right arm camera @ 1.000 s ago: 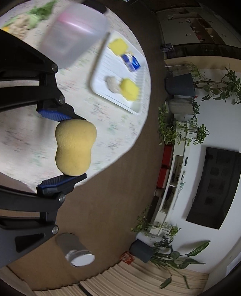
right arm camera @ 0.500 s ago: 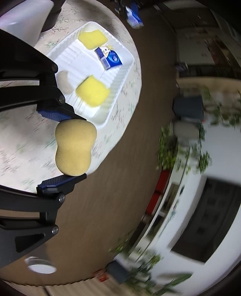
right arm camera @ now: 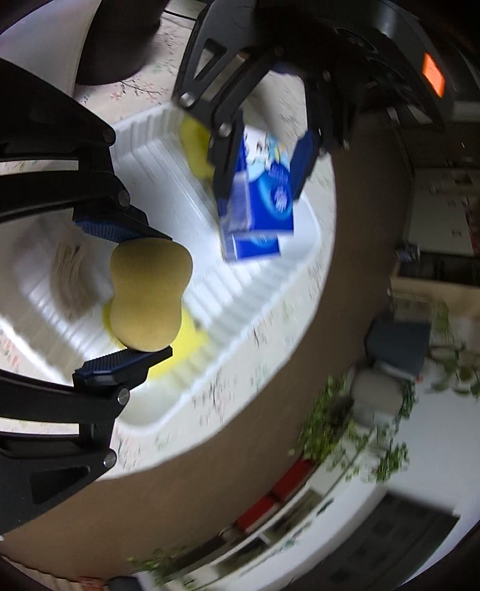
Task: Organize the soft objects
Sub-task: 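Lift the tissue pack and tan sponge and carry both over the white tray, then lower both items into the tray and open both tools, then withdraw both open tools from the tray back to the table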
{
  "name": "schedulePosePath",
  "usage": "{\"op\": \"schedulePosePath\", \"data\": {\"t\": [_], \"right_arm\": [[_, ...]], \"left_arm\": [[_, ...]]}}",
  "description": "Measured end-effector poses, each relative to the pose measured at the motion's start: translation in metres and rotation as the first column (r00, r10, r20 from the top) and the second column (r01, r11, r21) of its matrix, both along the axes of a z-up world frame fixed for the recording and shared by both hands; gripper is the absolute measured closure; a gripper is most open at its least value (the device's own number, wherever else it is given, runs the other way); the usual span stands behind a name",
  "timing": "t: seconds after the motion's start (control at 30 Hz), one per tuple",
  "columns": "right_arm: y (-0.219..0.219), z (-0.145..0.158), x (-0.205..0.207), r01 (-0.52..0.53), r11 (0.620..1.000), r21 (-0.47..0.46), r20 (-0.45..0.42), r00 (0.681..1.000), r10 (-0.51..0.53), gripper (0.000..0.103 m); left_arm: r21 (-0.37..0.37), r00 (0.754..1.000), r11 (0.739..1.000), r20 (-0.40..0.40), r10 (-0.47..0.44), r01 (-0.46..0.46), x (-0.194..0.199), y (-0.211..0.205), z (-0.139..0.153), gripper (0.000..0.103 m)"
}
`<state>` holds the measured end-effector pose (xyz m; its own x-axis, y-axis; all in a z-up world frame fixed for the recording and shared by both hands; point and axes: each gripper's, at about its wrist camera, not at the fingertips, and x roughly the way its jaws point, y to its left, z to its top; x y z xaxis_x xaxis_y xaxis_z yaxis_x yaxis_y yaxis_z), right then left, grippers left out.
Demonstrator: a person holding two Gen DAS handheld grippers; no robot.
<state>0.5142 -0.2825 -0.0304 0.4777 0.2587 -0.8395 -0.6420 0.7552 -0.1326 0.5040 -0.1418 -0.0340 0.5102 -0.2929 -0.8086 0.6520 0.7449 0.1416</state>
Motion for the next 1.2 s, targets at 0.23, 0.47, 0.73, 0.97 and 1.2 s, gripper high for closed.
{"op": "schedulePosePath", "data": {"t": [0.23,0.47,0.73,0.97,1.2], "right_arm": [[0.012,-0.023,-0.003,-0.051,0.998,-0.025,-0.032,0.998,0.05,0.048],[0.012,-0.026,-0.011,-0.062,0.997,-0.042,-0.007,0.998,0.062,0.046],[0.014,-0.027,-0.017,-0.068,0.996,-0.066,0.024,0.997,0.07,0.039],[0.006,-0.026,-0.019,-0.056,0.997,-0.047,0.03,0.998,0.057,0.023],[-0.009,-0.008,-0.022,-0.01,1.0,-0.011,0.066,0.998,0.011,0.0]], "left_arm": [[0.002,0.998,0.998,-0.015,-0.056,0.056,-0.01,-0.008,-0.006,0.05],[0.054,0.997,0.996,-0.007,-0.074,0.074,-0.016,-0.017,-0.015,0.044],[0.04,0.999,0.998,-0.009,-0.046,0.046,-0.016,-0.012,-0.014,0.037],[0.021,1.0,0.999,-0.004,-0.024,0.024,-0.016,-0.005,-0.01,0.024],[-0.044,0.999,0.998,0.033,0.036,-0.035,-0.014,0.011,0.01,0.0]]}}
